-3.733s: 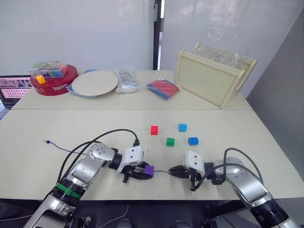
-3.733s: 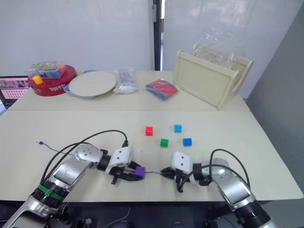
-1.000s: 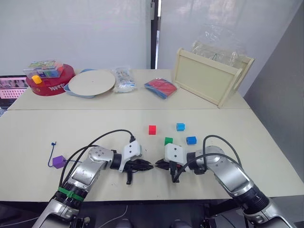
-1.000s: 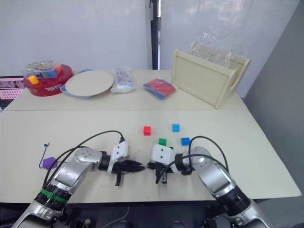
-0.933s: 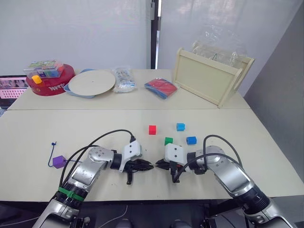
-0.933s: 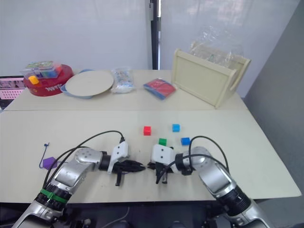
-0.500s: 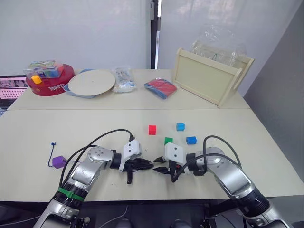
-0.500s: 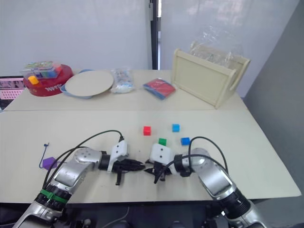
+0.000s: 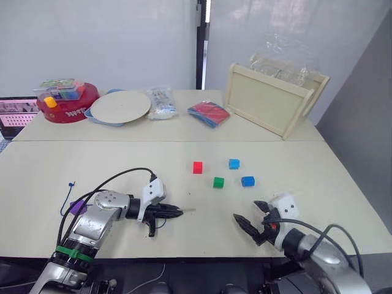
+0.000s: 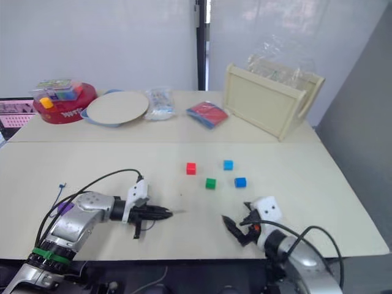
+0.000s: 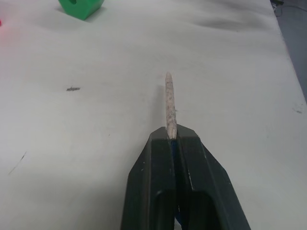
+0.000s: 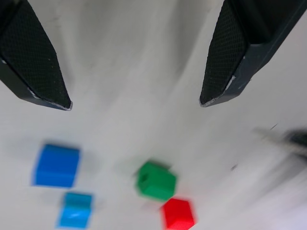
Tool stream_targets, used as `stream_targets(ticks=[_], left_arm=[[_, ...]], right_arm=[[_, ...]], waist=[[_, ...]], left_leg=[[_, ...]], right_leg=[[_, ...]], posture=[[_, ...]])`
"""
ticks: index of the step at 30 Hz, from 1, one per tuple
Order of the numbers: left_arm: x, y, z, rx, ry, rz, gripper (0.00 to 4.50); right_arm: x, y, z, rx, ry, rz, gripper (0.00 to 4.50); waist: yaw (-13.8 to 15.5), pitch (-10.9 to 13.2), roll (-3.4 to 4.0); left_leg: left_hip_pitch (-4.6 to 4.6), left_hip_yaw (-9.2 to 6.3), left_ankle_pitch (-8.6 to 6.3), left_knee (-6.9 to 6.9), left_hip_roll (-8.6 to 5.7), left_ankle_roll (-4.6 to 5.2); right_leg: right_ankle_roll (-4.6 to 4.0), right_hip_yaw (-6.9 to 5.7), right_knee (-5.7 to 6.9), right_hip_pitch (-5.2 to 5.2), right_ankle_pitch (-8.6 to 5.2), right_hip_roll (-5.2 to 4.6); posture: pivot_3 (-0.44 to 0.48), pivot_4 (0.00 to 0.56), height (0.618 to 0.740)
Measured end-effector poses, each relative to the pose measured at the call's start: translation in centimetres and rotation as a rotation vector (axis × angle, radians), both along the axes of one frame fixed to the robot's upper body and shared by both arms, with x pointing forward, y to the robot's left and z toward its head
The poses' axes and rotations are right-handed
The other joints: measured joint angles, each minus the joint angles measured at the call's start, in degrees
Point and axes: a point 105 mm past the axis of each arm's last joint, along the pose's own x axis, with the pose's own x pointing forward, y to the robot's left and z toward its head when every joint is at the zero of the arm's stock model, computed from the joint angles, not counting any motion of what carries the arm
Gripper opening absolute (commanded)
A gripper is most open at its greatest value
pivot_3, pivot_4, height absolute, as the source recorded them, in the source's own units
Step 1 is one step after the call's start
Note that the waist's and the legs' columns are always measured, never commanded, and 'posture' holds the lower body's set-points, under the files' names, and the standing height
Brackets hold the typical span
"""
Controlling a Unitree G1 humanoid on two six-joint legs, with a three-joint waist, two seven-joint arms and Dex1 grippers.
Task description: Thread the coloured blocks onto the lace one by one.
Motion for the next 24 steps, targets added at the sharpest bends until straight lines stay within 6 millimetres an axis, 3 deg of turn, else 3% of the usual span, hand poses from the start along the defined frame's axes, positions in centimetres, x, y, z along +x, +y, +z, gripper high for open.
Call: stream_targets(ticks=[5,11,17,24], left_arm=[[0.0,0.2,0.0,0.006,0.009,0.004,0.00],[0.0,0.6,0.1,0.012,0.005,0.014,0.00],[-0.3,0.8,0.0,0.017,0.004,0.018,0.00],[-0.2,0.6,0.2,0.016,-0.008,0.023,0.00]], right_arm=[[2.4,0.7,-0.8,-0.005,-0.044,-0.226,4.48],[5.5,2.6,-1.7,-0.030,-0.063,-0.313,4.48],[8.9,1.7,-1.4,-0.023,-0.103,-0.358,4.48],[10.4,1.0,-1.2,-0.011,-0.127,-0.369,2.32]], waist=[[-0.62,0.00,0.00],[-0.35,0.00,0.01],[-0.33,0.00,0.01],[-0.53,0.00,0.01]], left_leg=[[-0.04,0.02,0.01,-0.11,-0.01,-0.01],[-0.12,0.02,0.02,-0.18,-0.03,-0.04],[-0.05,0.01,0.04,-0.18,-0.03,-0.08],[-0.05,0.02,0.04,-0.18,-0.02,-0.07]], right_leg=[[0.00,0.03,-0.04,-0.08,0.00,-0.01],[-0.01,0.01,-0.13,-0.12,0.00,-0.05],[-0.01,-0.01,-0.10,-0.09,0.01,-0.06],[-0.02,0.00,-0.07,-0.09,0.01,-0.05]], posture=[[0.000,0.150,0.740],[0.000,0.150,0.740],[0.000,0.150,0.740],[0.000,0.150,0.740]])
